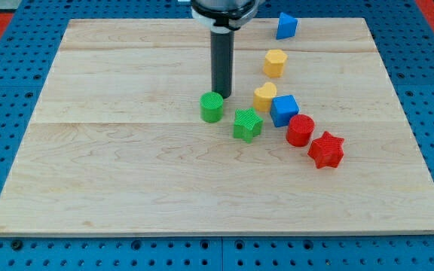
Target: Push green circle closer to green heart
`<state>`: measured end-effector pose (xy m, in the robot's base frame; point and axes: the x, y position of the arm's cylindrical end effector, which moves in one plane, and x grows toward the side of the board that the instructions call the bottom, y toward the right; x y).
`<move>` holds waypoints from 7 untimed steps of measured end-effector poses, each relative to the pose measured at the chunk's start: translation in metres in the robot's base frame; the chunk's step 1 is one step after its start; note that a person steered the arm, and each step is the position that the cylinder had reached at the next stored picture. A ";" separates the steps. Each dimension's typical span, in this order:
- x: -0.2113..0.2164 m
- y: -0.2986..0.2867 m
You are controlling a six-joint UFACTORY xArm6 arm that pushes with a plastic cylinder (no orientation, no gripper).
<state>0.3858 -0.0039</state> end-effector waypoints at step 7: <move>0.054 -0.041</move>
<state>0.4400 -0.0445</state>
